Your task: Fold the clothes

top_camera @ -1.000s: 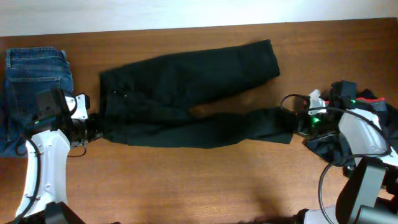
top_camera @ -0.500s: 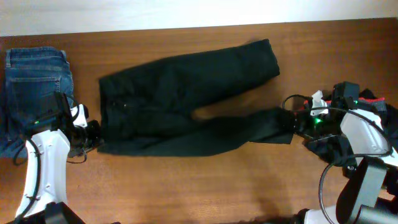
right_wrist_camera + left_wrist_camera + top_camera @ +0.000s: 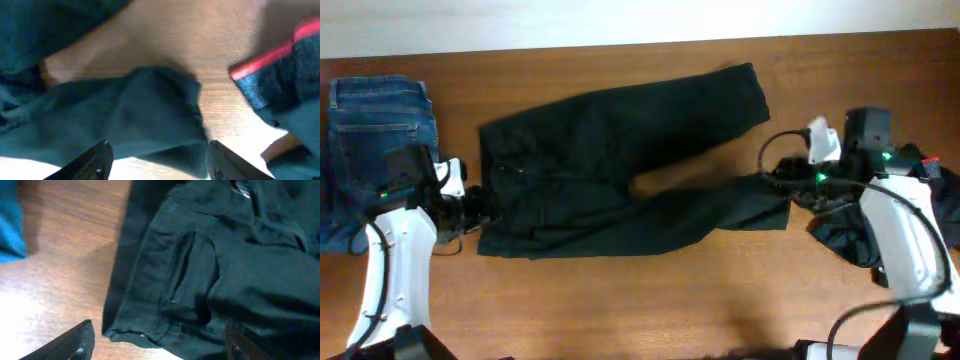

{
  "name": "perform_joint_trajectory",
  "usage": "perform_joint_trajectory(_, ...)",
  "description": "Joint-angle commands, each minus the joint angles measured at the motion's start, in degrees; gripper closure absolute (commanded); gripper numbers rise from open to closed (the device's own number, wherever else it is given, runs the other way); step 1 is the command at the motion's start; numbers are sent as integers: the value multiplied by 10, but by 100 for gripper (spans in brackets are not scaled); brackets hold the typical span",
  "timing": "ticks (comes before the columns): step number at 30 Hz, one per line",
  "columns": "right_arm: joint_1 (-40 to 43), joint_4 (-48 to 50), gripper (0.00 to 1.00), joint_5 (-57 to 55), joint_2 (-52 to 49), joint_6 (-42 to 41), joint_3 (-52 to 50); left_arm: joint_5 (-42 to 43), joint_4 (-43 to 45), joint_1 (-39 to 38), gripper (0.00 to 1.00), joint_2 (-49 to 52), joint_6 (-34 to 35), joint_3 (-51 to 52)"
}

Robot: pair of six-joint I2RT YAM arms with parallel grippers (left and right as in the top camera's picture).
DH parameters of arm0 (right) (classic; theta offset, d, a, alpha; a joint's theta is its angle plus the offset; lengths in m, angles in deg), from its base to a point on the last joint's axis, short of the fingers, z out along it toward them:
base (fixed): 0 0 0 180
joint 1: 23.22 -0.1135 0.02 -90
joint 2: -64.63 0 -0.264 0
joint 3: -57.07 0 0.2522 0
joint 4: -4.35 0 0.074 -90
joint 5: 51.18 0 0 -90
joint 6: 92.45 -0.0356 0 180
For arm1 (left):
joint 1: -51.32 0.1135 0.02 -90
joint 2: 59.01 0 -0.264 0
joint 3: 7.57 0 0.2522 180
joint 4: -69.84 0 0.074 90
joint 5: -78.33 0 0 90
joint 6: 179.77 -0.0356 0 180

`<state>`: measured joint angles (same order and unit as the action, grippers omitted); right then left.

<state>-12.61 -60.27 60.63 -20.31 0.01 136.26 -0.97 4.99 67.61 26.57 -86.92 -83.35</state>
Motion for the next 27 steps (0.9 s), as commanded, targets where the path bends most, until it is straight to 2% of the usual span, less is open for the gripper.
perform_joint_trajectory(1,-59,-22,34,-69,23,7,37,15,10,-41,18,-17,-59,-1)
perform_joint_trajectory(3,-97,-33,30,-88,23,10,45,15,16,-66,18,-17,-70,-1)
perform_joint_trajectory(10,-196,-47,25,-90,21,117,45,-47,8,-142,17,-17,-80,0)
perform_joint_trajectory(16,-224,-42,26,-90,14,265,44,-42,3,-184,17,-17,-154,0)
perform_joint_trajectory(18,-226,-42,25,-90,5,313,43,-16,12,-204,18,-17,-207,0)
perform_joint_trajectory(21,-227,-42,24,-88,-17,403,43,13,40,-238,17,-17,-326,0)
perform_joint_trajectory(25,-226,-42,25,-88,-48,510,43,13,52,-280,13,-17,-494,0)
perform_joint_trajectory(26,-226,-42,27,-88,-55,532,43,9,49,-289,7,-16,-545,0)
perform_joint_trajectory(27,-226,-42,27,-88,-59,546,43,0,48,-293,7,-16,-579,0)
